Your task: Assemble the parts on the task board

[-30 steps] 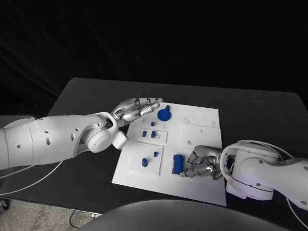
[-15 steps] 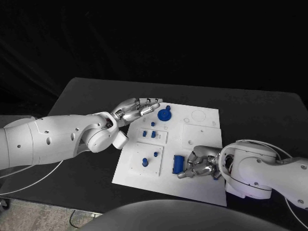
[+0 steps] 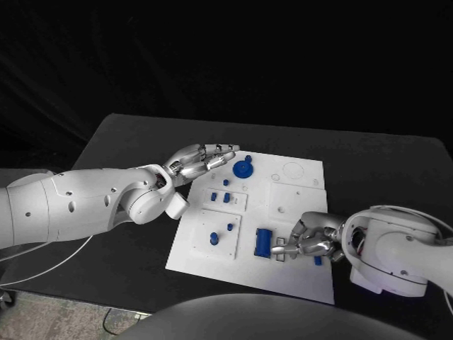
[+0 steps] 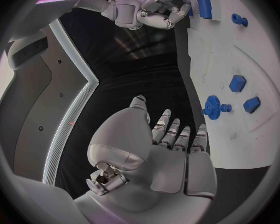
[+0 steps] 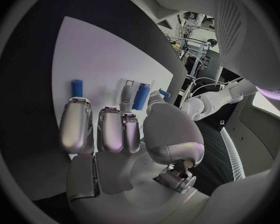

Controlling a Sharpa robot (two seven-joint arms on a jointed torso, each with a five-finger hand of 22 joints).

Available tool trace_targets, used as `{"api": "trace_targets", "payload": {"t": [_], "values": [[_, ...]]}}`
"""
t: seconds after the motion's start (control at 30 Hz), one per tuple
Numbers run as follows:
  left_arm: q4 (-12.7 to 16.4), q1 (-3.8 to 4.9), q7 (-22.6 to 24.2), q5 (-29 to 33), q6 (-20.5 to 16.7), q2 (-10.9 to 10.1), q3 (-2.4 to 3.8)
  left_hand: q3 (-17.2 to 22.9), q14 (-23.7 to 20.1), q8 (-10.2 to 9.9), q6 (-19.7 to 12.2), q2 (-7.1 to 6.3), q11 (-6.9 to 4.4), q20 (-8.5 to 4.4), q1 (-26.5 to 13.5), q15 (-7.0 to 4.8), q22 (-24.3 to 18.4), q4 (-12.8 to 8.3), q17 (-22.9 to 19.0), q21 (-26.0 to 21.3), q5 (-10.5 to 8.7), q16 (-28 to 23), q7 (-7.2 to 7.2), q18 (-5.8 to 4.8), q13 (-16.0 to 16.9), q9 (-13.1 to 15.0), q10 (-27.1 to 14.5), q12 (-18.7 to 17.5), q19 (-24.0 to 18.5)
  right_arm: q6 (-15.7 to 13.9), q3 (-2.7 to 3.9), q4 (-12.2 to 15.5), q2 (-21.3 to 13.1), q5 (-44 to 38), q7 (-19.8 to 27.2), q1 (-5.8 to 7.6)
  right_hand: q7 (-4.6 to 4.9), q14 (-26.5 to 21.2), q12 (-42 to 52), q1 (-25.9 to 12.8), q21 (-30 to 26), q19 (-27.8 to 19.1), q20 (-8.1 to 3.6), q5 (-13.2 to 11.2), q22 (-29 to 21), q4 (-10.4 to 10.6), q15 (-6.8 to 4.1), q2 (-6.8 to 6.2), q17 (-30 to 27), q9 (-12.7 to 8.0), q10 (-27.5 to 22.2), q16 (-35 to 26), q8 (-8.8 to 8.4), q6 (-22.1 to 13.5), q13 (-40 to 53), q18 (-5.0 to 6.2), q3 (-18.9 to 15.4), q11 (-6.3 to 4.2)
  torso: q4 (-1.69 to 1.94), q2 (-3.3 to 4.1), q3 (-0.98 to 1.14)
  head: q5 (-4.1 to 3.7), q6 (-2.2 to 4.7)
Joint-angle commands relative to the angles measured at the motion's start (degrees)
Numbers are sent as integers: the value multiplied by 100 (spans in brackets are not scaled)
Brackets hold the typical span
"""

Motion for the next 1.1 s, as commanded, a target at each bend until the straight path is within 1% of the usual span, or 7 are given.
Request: {"api": "trace_targets", "payload": {"t": [0.03, 0.13, 0.3, 0.37, 0.53, 0.93, 1.1], "values": [[9, -7, 54, 13, 97, -3, 2, 30, 5, 23, 41, 3, 40, 12, 63, 26, 6, 6, 8, 38, 23, 16, 0, 77, 6, 10, 2, 41, 37, -91, 11, 110, -248, 235, 104, 257, 17, 291, 0, -375, 1, 44, 73, 241, 977, 12, 55, 136, 21, -521, 601, -2, -419, 274, 1506, 2, -349, 67, 0, -8, 0, -6, 1], [2, -7, 46, 13, 102, 3, 2, 37, 7, 28, 45, 6, 46, 12, 80, 26, 7, 1, 9, 40, 35, 17, 7, 76, 7, 10, 6, 46, 39, 153, 10, 175, -483, 319, 48, 502, 51, 292, 0, -364, 28, 51, 82, 327, 985, 31, 74, 236, 33, -725, 601, 9, -598, 331, 1506, -2, -457, 71, 2, -5, -1, -29, 1], [-27, -30, 60, 13, 94, 35, 2, 76, 9, 36, 31, 21, 69, 13, 168, 28, 10, -21, 9, 45, 106, 17, 20, 68, 10, 5, 25, 66, 46, 739, 6, 147, -702, -126, -28, 679, 88, 231, 0, 564, -185, -22, 81, 3811, 926, -259, 89, 217, -206, -1187, 601, -155, -1044, 322, 1506, 34, -164, 98, 0, 1, -6, -105, 1], [-35, -69, 125, 13, 45, 47, 2, 82, 8, 33, 10, 23, 70, 12, 182, 27, 7, -24, 9, 45, 116, 17, 17, 66, 10, 2, 28, 69, 46, 988, 1, 105, -761, -530, -58, 704, 103, 214, 0, 650, -265, -43, 99, 4197, 904, -230, 111, 173, -302, -1323, 601, -223, -1147, 365, 1506, 50, -97, 113, 0, 2, -6, -128, 1], [-55, -179, 393, 13, -185, 66, 3, 128, 49, 60, 40, 4, 47, -4, 343, -71, 59, -22, 21, 80, 259, 33, -45, 77, 38, 6, 157, 269, 93, 1210, -6, 51, -849, -1379, -87, 665, 63, 215, 0, 731, -274, -39, 109, 4190, 902, -170, 102, 116, -333, -1405, 601, -252, -1145, 591, 1506, 53, -34, 95, 2, 4, 2, -211, 1], [-23, -250, 863, -506, -745, 25, 3, -1, -24, 108, 103, -61, -93, -77, 225, -285, -39, 36, -2, 32, 161, 1, -190, 81, 37, 14, 152, 330, 21, 1208, -26, 2, -863, -1151, -136, 494, 1, 258, 0, 1003, -182, 11, 66, 3460, 936, -113, 56, 138, -213, -1371, 601, -175, -1111, 782, 1506, 34, 125, 40, 3, 2, -2, -372, 1], [-10, -253, 900, -626, -795, 23, 3, 2, -26, 115, 124, -52, -101, -82, 231, -293, -44, 36, -2, 29, 174, 0, -190, 82, 37, 16, 151, 336, 18, 1074, -33, 7, -825, -1117, -144, 410, -1, 264, 0, 1021, -152, 29, 55, 2517, 949, -28, 48, 169, -184, -1283, 601, -150, -1087, 792, 1506, 25, 236, 36, -2, -3, -3, -429, 1]]}}
